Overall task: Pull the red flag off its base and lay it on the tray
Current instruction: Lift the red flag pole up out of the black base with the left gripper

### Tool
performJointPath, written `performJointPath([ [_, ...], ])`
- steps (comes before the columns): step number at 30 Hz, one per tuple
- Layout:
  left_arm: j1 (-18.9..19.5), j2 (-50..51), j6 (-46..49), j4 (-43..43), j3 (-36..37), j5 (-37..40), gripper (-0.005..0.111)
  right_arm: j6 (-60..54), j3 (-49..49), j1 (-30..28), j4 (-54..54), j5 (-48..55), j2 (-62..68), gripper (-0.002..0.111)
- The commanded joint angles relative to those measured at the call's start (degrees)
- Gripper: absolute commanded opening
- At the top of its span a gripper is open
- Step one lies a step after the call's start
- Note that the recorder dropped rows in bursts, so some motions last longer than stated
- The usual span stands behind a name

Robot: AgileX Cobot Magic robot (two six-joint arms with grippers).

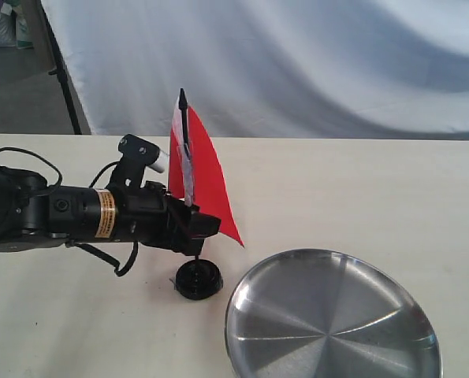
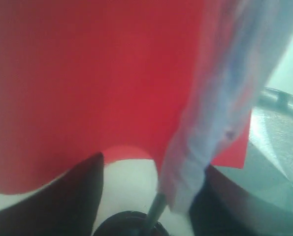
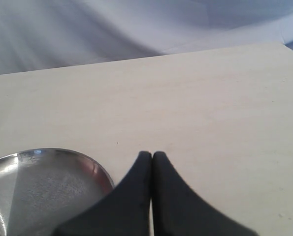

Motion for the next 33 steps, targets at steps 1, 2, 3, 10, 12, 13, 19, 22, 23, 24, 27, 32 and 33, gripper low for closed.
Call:
performJointPath([
  [1,-0.3,1.0,-0.3,-0.7,-0.6,-0.3,0.040,-0.2,-0.2,-0.2,-0.1,-0.2,-0.2,0.000],
  [2,-0.3,1.1,-0.3,-0.6,-0.6,-0.3,0.033,-0.2,-0.2,-0.2,-0.1,-0.2,-0.2,0.000],
  [3,-0.3,1.1,-0.3,-0.5,-0.6,-0.3,0.025,-0.2,-0.2,-0.2,-0.1,-0.2,-0.2,0.000],
  [10,-0.3,1.1,2.4,-0.4,-0.6,-0.3,0.000,-0.2,-0.2,-0.2,-0.1,-0.1,-0.2,0.000],
  [12,-0.3,0.9,2.4,-0.4,-0.7,-0.3,0.000,-0.2,-0.2,-0.2,-0.1,-0.1,-0.2,0.000],
  [13,-0.3,0.8,2.4,-0.2,-0.8,-0.3,0.000,-0.2,-0.2,-0.2,-0.1,-0.1,-0.2,0.000],
  [19,-0.3,-3.2,2.4,0.0,-2.4,-0.4,0.000,-0.2,-0.2,-0.2,-0.1,-0.1,-0.2,0.000],
  [22,-0.3,-6.6,2.4,0.0,-3.4,-0.4,0.000,-0.2,-0.2,-0.2,-0.1,-0.1,-0.2,0.000],
  [23,-0.3,-7.5,2.1,0.0,-3.6,-0.4,0.000,-0.2,-0.2,-0.2,-0.1,-0.1,-0.2,0.000],
  [24,-0.3,-8.6,1.3,0.0,-4.0,-0.4,0.000,-0.2,-0.2,-0.2,-0.1,-0.1,-0.2,0.000],
  [27,-0.3,-11.0,-3.6,0.0,-4.5,-1.9,0.000,-0.2,-0.2,-0.2,-0.1,-0.1,-0.2,0.000],
  [32,-2.1,-11.5,-13.7,0.4,-4.7,-7.9,0.000,-0.2,-0.2,-0.2,-0.1,-0.1,-0.2,0.000],
  [33,-3.6,-11.1,-14.7,0.4,-4.7,-7.6,0.000,-0.2,-0.2,-0.2,-0.1,-0.1,-0.2,0.000],
])
